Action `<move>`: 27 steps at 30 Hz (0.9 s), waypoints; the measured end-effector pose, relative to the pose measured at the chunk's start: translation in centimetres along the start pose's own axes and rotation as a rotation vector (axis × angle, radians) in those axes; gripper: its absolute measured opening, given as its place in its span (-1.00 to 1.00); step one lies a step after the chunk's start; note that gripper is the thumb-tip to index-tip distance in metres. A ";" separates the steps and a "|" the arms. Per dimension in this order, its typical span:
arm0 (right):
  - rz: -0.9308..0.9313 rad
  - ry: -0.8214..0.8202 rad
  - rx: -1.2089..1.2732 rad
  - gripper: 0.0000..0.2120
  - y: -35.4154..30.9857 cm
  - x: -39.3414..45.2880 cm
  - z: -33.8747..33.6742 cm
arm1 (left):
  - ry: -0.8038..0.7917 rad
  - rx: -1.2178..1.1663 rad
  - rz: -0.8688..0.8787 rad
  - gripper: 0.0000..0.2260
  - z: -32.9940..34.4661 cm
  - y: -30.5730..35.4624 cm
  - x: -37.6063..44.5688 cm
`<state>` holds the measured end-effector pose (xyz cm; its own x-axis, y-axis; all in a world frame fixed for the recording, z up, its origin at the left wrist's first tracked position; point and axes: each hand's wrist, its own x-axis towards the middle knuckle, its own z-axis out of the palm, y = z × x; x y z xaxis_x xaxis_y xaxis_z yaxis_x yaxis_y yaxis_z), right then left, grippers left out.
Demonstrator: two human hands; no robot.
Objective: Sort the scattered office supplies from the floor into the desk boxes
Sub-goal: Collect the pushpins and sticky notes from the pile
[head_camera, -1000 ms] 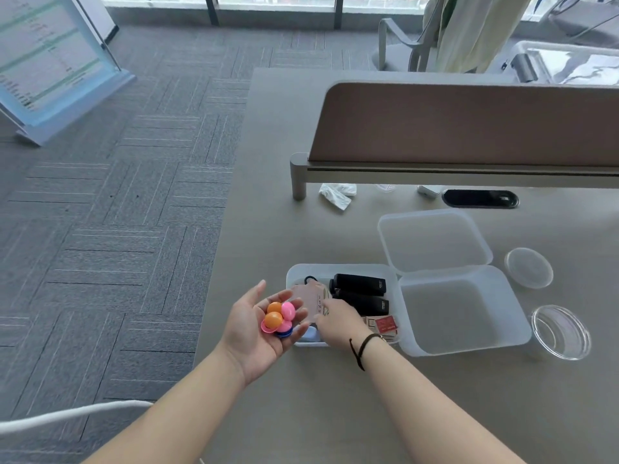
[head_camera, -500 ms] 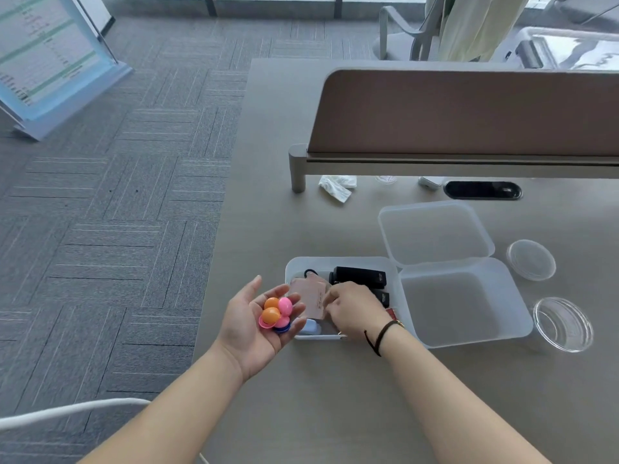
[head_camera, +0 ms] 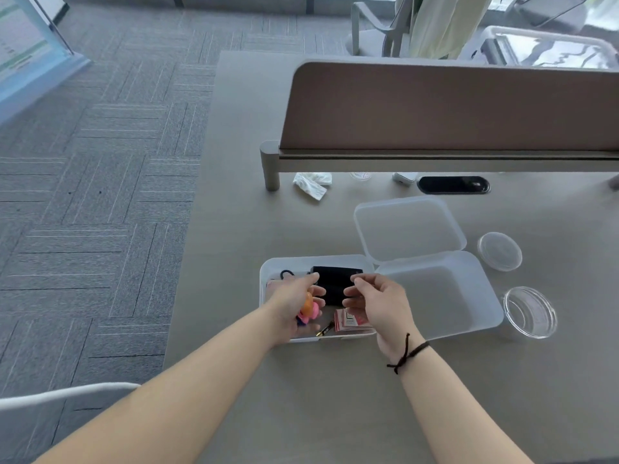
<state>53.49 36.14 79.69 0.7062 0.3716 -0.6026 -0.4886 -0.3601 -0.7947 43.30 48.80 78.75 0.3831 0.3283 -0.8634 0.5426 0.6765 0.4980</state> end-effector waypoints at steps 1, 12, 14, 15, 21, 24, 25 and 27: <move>-0.001 0.012 0.018 -0.89 0.2 -0.1 -0.4 | 0.060 0.068 0.015 -0.62 0.6 0.0 0.4; -0.015 0.115 0.130 -0.88 1.7 -2.6 -2.5 | 0.116 0.226 0.151 -0.60 0.7 -0.7 0.7; -0.014 0.136 0.149 -0.88 1.9 -3.2 -2.4 | 0.077 0.227 0.139 -0.59 0.2 -0.6 0.2; -0.015 0.143 0.153 -0.88 2.1 -3.6 -2.3 | 0.056 0.222 0.147 -0.61 0.0 -0.5 -0.2; -0.037 0.218 0.168 -0.89 4.4 -7.3 -2.5 | -0.043 0.148 0.248 -0.75 -1.3 -0.8 -4.6; -0.015 0.314 0.203 -0.89 6.9 -10.3 -2.4 | -0.091 0.185 0.271 -0.79 -1.6 -2.4 -6.6; -0.006 0.353 0.220 -0.90 8.1 -11.5 -2.4 | -0.118 0.212 0.275 -0.80 -1.5 -3.2 -7.1; 0.025 0.430 0.255 -0.91 10.6 -14.4 -2.0 | -0.187 0.285 0.274 -0.81 -1.4 -5.2 -8.0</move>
<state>39.15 25.25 80.06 0.8135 -0.0402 -0.5802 -0.5803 -0.1233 -0.8050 36.41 43.59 82.95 0.6563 0.3280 -0.6795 0.5764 0.3633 0.7320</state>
